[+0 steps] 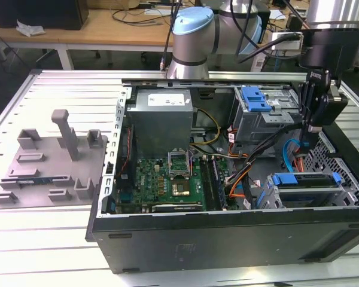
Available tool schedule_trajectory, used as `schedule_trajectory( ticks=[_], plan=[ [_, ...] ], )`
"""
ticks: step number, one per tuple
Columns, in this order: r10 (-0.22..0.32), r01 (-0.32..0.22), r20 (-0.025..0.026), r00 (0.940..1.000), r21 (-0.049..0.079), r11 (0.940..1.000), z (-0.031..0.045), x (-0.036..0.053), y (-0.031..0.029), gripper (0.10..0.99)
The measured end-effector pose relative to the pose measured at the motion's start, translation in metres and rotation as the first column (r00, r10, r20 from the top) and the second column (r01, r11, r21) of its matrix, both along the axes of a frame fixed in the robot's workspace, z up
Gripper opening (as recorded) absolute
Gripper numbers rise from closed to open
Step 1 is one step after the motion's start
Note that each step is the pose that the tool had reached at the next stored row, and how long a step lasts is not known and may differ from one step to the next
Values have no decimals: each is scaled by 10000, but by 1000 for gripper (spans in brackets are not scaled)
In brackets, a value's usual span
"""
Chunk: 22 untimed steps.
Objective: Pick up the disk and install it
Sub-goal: 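Insert the first disk wire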
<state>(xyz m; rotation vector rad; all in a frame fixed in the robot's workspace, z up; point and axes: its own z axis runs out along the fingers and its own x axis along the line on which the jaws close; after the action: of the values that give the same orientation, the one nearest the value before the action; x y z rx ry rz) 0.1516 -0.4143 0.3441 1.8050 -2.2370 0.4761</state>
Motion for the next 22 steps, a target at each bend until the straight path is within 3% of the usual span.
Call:
schedule_trajectory(
  ticks=[2,3,4,8,10,15,17,19,22],
  plan=[
    [-2,2,-1,10000,108,9999,2,17,-1,169],
    [-2,2,0,10000,224,9997,6,37,-1,169],
    [-2,2,-1,10000,427,9991,19,50,-7,169],
    [-1,1,-1,10000,830,9966,61,52,-70,169],
    [0,0,-1,10000,873,9962,71,52,-113,169],
    [5,-5,0,10000,929,9957,78,52,-331,169],
    [12,-12,-1,10000,994,9950,78,52,-367,169],
    [46,-45,0,10000,1193,9928,78,52,-399,169],
    [133,-132,1,9999,1347,9908,78,52,-415,169]
  ],
)
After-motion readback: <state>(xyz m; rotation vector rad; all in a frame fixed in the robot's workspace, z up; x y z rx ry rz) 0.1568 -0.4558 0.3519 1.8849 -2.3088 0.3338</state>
